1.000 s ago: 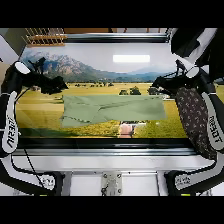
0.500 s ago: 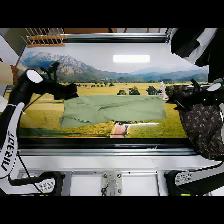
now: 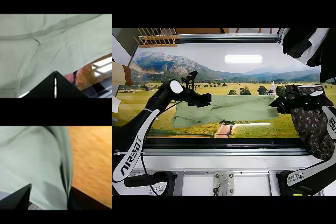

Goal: Fold the clothes and pants, and hang the long-sleeved shirts on hangers.

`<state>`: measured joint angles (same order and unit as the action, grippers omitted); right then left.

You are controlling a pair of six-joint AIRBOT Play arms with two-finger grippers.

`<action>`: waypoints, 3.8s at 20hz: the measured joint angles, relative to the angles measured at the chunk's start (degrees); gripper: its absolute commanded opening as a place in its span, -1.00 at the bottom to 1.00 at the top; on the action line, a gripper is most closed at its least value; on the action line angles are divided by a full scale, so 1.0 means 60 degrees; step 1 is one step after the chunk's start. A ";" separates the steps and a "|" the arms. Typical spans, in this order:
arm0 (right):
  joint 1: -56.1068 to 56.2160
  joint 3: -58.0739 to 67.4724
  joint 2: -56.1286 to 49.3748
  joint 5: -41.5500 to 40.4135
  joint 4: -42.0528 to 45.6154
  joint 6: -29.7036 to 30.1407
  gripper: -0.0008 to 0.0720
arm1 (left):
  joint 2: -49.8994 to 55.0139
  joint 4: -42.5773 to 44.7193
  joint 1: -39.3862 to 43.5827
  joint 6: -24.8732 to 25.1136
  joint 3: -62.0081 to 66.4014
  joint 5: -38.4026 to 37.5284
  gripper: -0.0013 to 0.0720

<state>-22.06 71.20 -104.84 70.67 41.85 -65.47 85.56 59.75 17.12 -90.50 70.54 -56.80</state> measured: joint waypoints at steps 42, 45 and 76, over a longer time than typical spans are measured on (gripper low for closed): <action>0.6109 0.7490 0.1982 0.3286 0.4750 -0.3071 -0.95 | 0.5475 0.0051 0.1402 -0.0499 0.7275 -0.1275 -0.95; 0.6808 0.7497 0.1818 0.2896 0.4750 -0.3213 -0.95 | 0.4801 0.0372 0.0448 -0.0495 0.7275 -0.1566 -0.95; 0.4302 0.0783 0.1155 -0.1064 0.1960 -0.2565 1.00 | -0.1581 0.1800 -0.1690 0.0091 0.1002 -0.1555 -0.95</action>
<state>3.75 75.90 -97.91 64.29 53.60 -80.86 76.07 70.54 6.98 -89.95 76.55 -66.13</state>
